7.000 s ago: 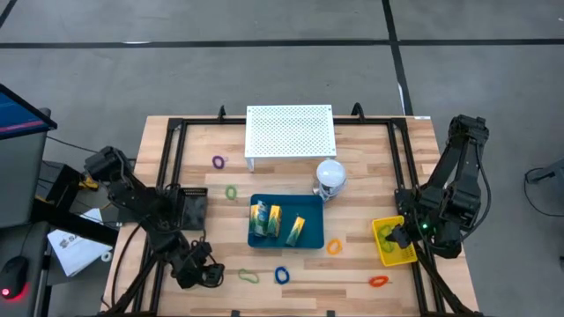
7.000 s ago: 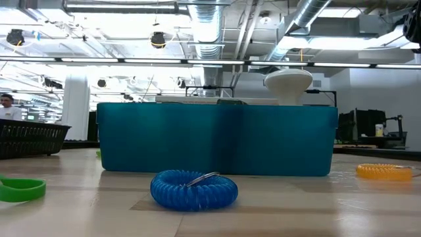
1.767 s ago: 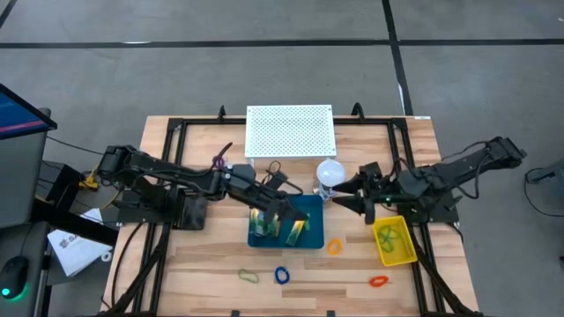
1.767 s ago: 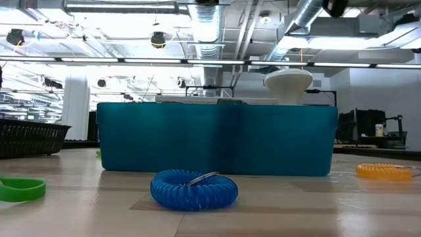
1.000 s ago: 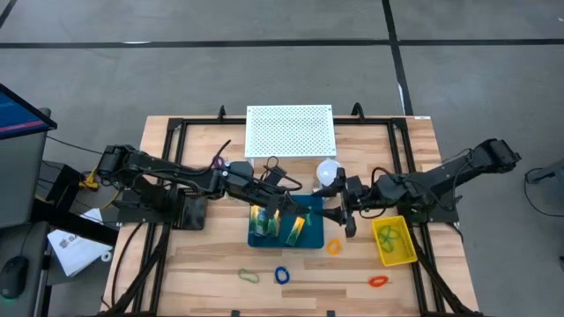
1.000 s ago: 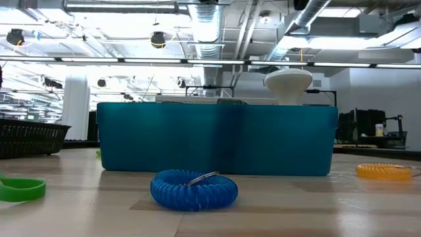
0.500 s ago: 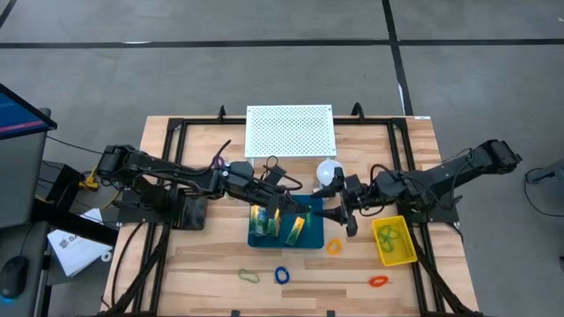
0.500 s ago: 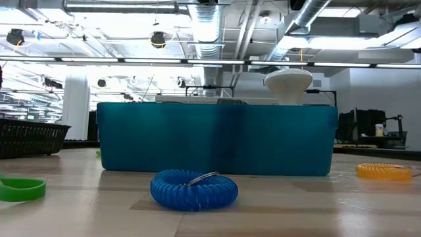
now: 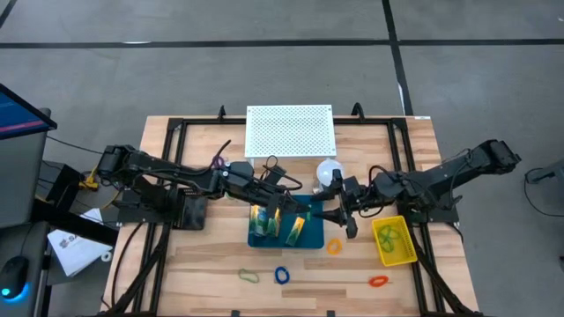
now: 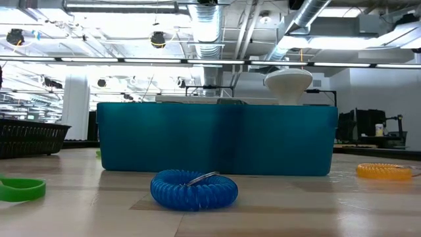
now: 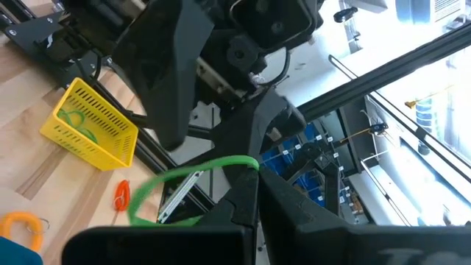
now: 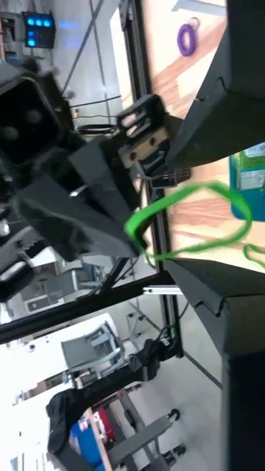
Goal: Pick & Place Office Desk Supplies
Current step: Put the left green rubber band into the yellow bin
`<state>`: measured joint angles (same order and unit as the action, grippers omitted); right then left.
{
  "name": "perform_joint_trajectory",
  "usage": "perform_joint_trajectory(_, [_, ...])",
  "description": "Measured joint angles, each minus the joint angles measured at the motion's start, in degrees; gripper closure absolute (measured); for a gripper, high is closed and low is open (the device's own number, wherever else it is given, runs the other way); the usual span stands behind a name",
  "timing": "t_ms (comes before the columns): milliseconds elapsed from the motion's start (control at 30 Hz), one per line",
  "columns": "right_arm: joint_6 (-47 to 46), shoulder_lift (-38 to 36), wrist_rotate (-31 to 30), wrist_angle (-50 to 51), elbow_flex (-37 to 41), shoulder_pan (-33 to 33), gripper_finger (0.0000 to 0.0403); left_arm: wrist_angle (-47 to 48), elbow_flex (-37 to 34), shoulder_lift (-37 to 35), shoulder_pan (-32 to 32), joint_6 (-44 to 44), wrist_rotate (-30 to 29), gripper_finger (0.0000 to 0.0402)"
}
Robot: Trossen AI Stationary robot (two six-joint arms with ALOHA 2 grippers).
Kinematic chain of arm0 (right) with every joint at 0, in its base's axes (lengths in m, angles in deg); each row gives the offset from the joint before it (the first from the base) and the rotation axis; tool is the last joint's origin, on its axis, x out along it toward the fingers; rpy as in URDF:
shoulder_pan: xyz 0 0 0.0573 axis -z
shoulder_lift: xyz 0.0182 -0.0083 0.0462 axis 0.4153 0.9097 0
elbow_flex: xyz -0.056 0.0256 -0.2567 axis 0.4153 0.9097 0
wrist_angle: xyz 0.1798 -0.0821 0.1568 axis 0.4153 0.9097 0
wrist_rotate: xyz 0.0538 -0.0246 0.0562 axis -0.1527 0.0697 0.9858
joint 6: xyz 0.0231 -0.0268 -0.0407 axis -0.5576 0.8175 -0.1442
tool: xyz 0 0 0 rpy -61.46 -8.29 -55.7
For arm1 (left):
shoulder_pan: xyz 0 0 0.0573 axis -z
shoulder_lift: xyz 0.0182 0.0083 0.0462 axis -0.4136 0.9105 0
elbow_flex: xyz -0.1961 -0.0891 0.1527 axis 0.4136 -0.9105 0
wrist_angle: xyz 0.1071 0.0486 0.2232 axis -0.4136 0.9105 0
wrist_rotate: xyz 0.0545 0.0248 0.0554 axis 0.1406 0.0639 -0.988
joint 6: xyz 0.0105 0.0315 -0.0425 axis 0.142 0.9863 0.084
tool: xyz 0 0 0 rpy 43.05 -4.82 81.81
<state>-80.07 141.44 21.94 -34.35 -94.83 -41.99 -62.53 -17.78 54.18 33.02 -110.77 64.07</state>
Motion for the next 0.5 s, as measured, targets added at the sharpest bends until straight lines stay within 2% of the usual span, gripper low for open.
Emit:
perform_joint_trajectory(267, [-0.97,3.69,3.01,-0.48,-2.41,1.39,0.0195,0.04,0.00,0.01,0.00,0.00,0.03,0.0401])
perform_joint_trajectory(500, [-1.88,3.71,4.98,1.35,-2.78,2.37,0.0219,-0.08,-0.02,-0.01,0.01,0.00,0.06,0.0401])
